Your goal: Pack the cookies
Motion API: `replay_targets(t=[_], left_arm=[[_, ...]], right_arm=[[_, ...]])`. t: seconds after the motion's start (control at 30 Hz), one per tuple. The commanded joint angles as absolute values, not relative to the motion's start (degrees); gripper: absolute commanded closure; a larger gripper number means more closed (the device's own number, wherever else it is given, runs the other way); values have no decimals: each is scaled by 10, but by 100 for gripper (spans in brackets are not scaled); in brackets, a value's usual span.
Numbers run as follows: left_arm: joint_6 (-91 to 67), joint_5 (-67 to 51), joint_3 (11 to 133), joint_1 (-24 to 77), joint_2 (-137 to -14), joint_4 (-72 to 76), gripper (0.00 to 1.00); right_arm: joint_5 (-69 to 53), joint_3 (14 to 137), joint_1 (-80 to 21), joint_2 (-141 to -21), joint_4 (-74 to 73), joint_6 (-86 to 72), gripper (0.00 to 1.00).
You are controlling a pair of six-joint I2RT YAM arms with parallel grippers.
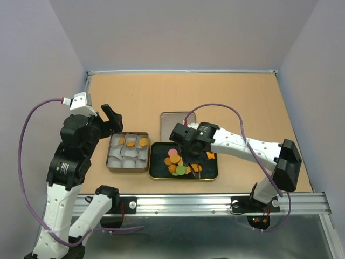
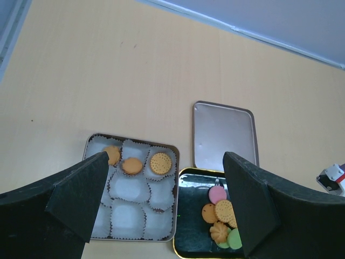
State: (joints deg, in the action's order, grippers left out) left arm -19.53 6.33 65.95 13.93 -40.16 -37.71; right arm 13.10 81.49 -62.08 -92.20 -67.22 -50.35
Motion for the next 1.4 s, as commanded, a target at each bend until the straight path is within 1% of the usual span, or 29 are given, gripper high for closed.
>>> replay_targets(t=[0.0, 0.3, 0.53, 0.63, 0.83, 0.93, 1.1, 1.13, 1.17, 1.3, 1.37], left_arm=[[-185, 69, 653, 142, -400, -352, 1], [-183, 69, 654, 142, -403, -349, 1], [-180, 73, 657, 142, -398, -352, 1], [-180, 76, 658, 142, -397, -353, 1], [-177, 82, 664, 142, -394, -356, 1], [-173, 88, 670, 143, -393, -358, 1], [-170, 98, 680, 142, -395, -359, 1], [-170, 100, 682, 142, -396, -359, 1], [-171, 105, 686, 142, -396, -361, 1], [-171, 123, 700, 142, -396, -368, 1], [-172, 128, 705, 143, -396, -371, 1]], right_arm=[[142, 798, -611, -911, -648, -506, 46], [127, 822, -611, -920, -642, -509, 57], [129, 874, -611, -931, -652, -496, 60], [136, 931, -611, -946, -675, -489, 60], [145, 1109, -612, -1003, -730, -466, 62], [115, 1183, -612, -1033, -725, -448, 63], [4, 1280, -637, -1094, -660, -400, 66], [4, 1281, -637, -1094, -653, -395, 66], [-37, 1309, -645, -1119, -638, -385, 66], [-117, 1352, -662, -1172, -601, -366, 67], [-133, 1369, -664, -1190, -601, -357, 67]])
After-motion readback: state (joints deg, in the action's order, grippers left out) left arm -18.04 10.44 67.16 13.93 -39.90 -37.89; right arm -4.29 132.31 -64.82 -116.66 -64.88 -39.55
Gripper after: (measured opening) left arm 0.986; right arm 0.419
